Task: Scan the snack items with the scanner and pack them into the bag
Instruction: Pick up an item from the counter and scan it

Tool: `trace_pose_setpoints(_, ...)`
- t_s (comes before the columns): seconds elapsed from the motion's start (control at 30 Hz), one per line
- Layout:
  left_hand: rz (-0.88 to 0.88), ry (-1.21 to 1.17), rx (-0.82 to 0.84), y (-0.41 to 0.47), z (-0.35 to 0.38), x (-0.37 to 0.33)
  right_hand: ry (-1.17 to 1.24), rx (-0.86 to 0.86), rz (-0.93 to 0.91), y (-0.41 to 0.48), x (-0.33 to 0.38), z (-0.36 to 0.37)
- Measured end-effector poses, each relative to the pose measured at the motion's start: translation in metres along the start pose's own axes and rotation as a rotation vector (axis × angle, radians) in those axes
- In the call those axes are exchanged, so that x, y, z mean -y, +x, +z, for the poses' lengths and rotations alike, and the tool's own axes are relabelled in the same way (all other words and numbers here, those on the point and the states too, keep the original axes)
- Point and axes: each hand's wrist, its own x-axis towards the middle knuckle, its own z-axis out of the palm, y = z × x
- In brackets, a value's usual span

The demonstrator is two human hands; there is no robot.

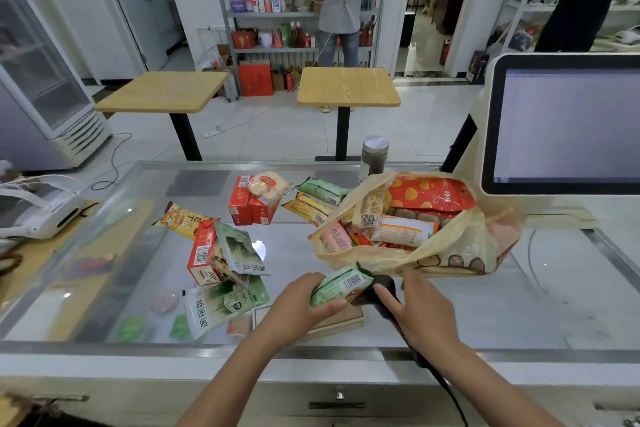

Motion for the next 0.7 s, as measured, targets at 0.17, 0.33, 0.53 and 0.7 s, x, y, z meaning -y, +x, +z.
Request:
trace_pose_setpoints(0.17, 0.100, 0.142, -0.082, 0.005, -0.004, -0.021, 0.032, -0.488, -0.654, 0.015, -0.011, -0.008)
trace_pose_setpoints(0.33, 0.224, 0.172, -0.098, 0.028, -0.008, -0.047, -0.083, -0.525, -0.655, 0.041, -0.006, -0.020)
trace_pose_setpoints(0.53, -0.062, 0.275, -0.298, 0.082, -0.035, -0.047, -0.111, -0.477, -0.455, 0.063, -0.010, -0.038)
trace_pose_setpoints(0.7, -0.127, 0.035, -0.313, 0.103, -0.051, -0.034, -0.212, -0.117, -0.253, 0.076, 0.018, -0.053)
